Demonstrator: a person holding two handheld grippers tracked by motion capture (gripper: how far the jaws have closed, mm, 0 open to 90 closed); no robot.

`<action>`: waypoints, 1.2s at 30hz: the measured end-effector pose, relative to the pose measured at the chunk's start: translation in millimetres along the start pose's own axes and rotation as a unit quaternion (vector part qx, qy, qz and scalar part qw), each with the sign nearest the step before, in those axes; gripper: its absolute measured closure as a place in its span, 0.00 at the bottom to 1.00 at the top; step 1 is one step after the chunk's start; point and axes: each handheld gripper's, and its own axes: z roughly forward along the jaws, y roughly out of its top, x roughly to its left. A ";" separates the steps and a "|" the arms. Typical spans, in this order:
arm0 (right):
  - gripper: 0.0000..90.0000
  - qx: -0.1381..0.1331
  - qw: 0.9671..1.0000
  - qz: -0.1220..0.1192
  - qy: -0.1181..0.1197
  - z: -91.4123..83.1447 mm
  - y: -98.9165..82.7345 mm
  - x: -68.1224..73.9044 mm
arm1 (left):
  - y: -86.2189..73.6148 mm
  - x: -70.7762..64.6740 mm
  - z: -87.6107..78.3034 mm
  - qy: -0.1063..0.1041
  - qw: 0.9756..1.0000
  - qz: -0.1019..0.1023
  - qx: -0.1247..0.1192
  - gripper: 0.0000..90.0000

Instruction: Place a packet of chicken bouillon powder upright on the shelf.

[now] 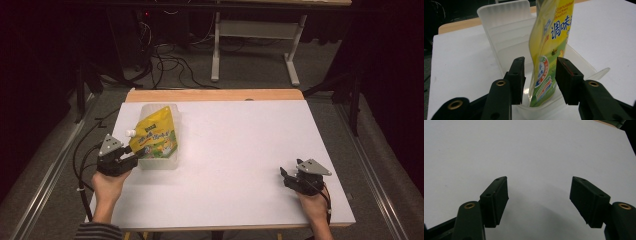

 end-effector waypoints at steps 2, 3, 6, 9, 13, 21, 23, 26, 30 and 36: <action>0.35 0.000 1.000 -0.001 0.000 0.1 0.0 0.0 | 0.0 -0.3 -0.4 0.005 1.000 -0.001 0.000 0.65; 0.35 0.000 1.000 -0.001 0.000 0.1 0.0 -0.1 | 0.1 -0.3 -1.3 0.007 1.000 -0.002 0.002 0.64; 0.35 0.000 1.000 0.000 0.000 0.0 0.0 0.0 | -0.2 -0.8 -5.0 0.016 1.000 -0.010 -0.001 0.61; 0.35 0.000 1.000 -0.002 0.001 0.2 0.0 -0.1 | -0.1 -1.8 -9.1 0.021 1.000 -0.011 -0.003 0.59; 0.35 0.000 1.000 0.001 0.001 0.0 0.0 0.0 | -2.5 -6.4 -16.7 0.030 0.999 -0.021 -0.007 0.57; 0.35 0.001 1.000 -0.001 0.001 0.3 0.1 -0.2 | -16.4 -14.7 -29.9 0.039 0.999 -0.037 -0.006 0.55; 0.35 0.001 1.000 -0.002 0.001 0.4 0.1 -0.1 | -19.6 -17.5 -31.8 0.040 0.998 -0.037 -0.006 0.55; 0.35 0.001 1.000 -0.005 0.000 0.5 0.2 0.1 | -24.1 -26.1 -33.9 0.033 0.999 -0.037 -0.009 0.55; 0.35 0.001 1.000 -0.005 -0.001 0.4 0.2 0.2 | -25.7 -35.4 -33.0 0.025 0.999 -0.033 -0.014 0.55; 0.35 -0.001 1.000 -0.002 -0.001 0.3 0.1 0.4 | -27.2 -57.3 -24.6 0.003 1.000 -0.016 -0.015 0.54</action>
